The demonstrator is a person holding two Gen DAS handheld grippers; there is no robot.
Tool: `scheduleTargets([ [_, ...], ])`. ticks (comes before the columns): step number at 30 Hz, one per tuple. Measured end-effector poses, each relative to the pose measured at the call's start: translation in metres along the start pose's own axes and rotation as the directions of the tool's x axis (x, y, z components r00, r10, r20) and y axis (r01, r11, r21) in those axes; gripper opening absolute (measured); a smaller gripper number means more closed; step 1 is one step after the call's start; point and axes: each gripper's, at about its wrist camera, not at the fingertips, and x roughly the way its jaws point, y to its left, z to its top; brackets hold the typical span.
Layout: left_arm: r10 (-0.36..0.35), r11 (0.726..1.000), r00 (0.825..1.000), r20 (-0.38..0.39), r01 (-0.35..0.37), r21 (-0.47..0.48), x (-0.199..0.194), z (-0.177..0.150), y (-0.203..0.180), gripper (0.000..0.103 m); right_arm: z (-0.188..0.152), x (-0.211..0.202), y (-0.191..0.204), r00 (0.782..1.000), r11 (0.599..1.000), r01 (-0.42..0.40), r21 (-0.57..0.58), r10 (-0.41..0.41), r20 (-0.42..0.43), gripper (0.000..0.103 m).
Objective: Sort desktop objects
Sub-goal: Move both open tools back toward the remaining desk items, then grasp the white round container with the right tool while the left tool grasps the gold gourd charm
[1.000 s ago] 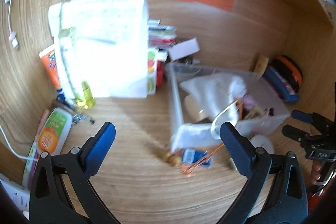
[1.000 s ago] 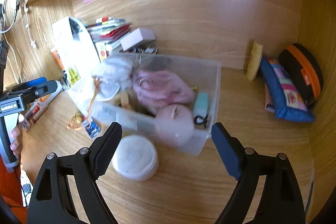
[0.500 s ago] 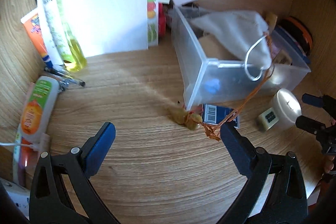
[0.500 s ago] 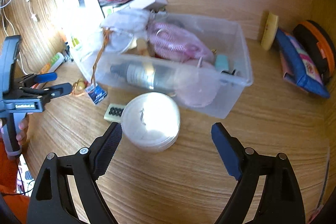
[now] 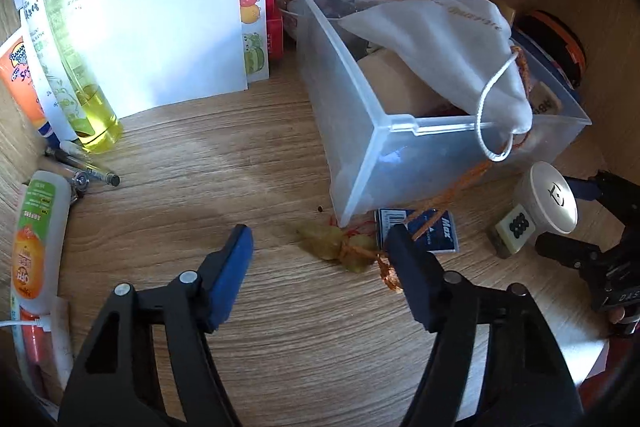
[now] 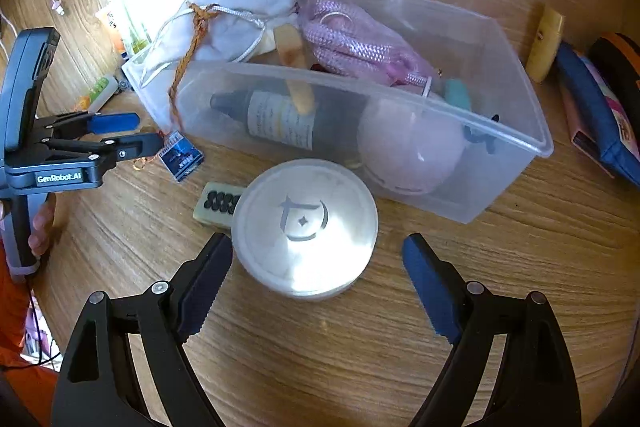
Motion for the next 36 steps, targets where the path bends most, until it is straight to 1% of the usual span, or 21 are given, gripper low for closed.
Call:
scheduleTargets([
  [3, -0.017, 1.000, 1.000, 0.006, 0.017, 0.000, 0.000, -0.002, 0.002, 0.062, 0.002, 0.003, 0.000, 1.000, 1.000, -0.012, 0.001, 0.012, -0.007, 0.083],
  [5, -0.021, 1.000, 1.000, 0.012, 0.021, 0.004, -0.001, -0.003, 0.001, 0.060, 0.003, 0.005, 0.001, 1.000, 1.000, -0.006, -0.004, 0.006, -0.006, 0.083],
  [7, -0.030, 1.000, 0.999, 0.016, 0.030, 0.010, -0.002, -0.005, 0.000, 0.055, 0.004, 0.006, 0.002, 1.000, 1.000, -0.006, -0.013, 0.006, -0.006, 0.082],
  [9, -0.048, 0.999, 0.999, 0.016, 0.048, 0.014, -0.003, -0.006, 0.000, 0.049, 0.004, 0.007, 0.004, 1.000, 1.000, -0.007, -0.023, 0.007, -0.004, 0.078],
  [10, -0.052, 0.999, 0.998, 0.016, 0.052, 0.015, -0.003, -0.007, 0.000, 0.048, 0.004, 0.007, 0.005, 1.000, 1.000, -0.005, -0.030, 0.005, -0.002, 0.076],
  [12, -0.062, 0.998, 0.998, 0.017, 0.061, 0.017, -0.004, -0.008, -0.001, 0.042, 0.004, 0.007, 0.006, 1.000, 0.999, -0.002, -0.038, 0.002, 0.001, 0.070],
  [13, -0.069, 0.998, 0.998, 0.017, 0.068, 0.017, -0.004, -0.009, -0.001, 0.041, 0.004, 0.007, 0.006, 1.000, 0.999, -0.003, -0.042, 0.003, 0.003, 0.069],
  [14, -0.068, 0.997, 0.997, 0.019, 0.068, 0.019, -0.005, -0.010, -0.002, 0.040, 0.004, 0.006, 0.005, 1.000, 0.999, 0.000, -0.042, 0.000, 0.004, 0.065],
  [15, -0.062, 0.998, 0.998, 0.020, 0.061, 0.017, -0.005, -0.009, -0.002, 0.040, 0.004, 0.006, 0.004, 1.000, 0.999, 0.001, -0.040, -0.001, 0.007, 0.063],
  [23, -0.021, 1.000, 0.999, 0.046, 0.020, 0.024, -0.016, -0.021, -0.006, 0.039, 0.002, 0.001, -0.008, 1.000, 1.000, -0.027, -0.002, 0.027, 0.014, 0.063],
  [25, -0.022, 1.000, 0.998, 0.060, 0.021, 0.022, -0.018, -0.016, -0.004, 0.039, 0.000, -0.003, -0.011, 0.999, 1.000, -0.026, 0.000, 0.026, 0.019, 0.063],
  [27, -0.020, 1.000, 0.997, 0.070, 0.019, 0.016, -0.020, -0.017, -0.003, 0.039, -0.006, -0.011, -0.011, 0.999, 1.000, -0.025, 0.000, 0.025, 0.028, 0.063],
  [28, -0.015, 1.000, 0.997, 0.071, 0.015, 0.013, -0.014, -0.013, -0.005, 0.039, -0.009, -0.014, -0.012, 0.999, 1.000, -0.025, 0.000, 0.025, 0.033, 0.063],
  [31, -0.004, 1.000, 0.997, 0.077, 0.004, 0.004, -0.018, -0.017, -0.005, 0.039, -0.015, -0.023, -0.022, 0.998, 1.000, -0.024, 0.009, 0.024, 0.049, 0.063],
  [36, -0.027, 1.000, 0.996, 0.087, 0.027, 0.006, -0.030, -0.026, -0.013, 0.039, -0.025, -0.032, -0.024, 0.997, 0.999, -0.020, 0.031, 0.018, 0.078, 0.063],
])
